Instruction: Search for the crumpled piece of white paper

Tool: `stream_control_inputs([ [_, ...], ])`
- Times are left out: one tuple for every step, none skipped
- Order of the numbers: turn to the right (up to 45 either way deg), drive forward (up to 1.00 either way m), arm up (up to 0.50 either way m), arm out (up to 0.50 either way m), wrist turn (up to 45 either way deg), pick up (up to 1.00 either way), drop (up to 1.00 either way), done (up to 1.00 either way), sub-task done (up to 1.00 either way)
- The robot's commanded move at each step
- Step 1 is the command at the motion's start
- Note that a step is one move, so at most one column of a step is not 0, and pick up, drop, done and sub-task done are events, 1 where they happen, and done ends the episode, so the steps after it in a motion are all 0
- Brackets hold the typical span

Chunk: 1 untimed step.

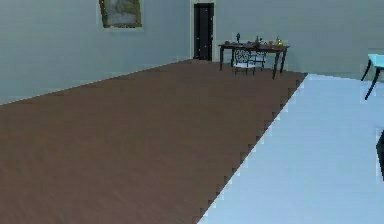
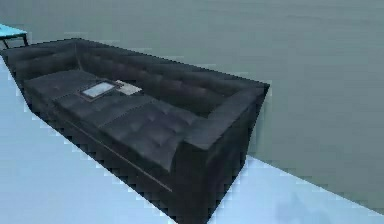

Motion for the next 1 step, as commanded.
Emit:
stream_control_inputs([
  [33.0,0.00,0.00,0.00,0.0,0.00,0.00,0.00,0.00],
])
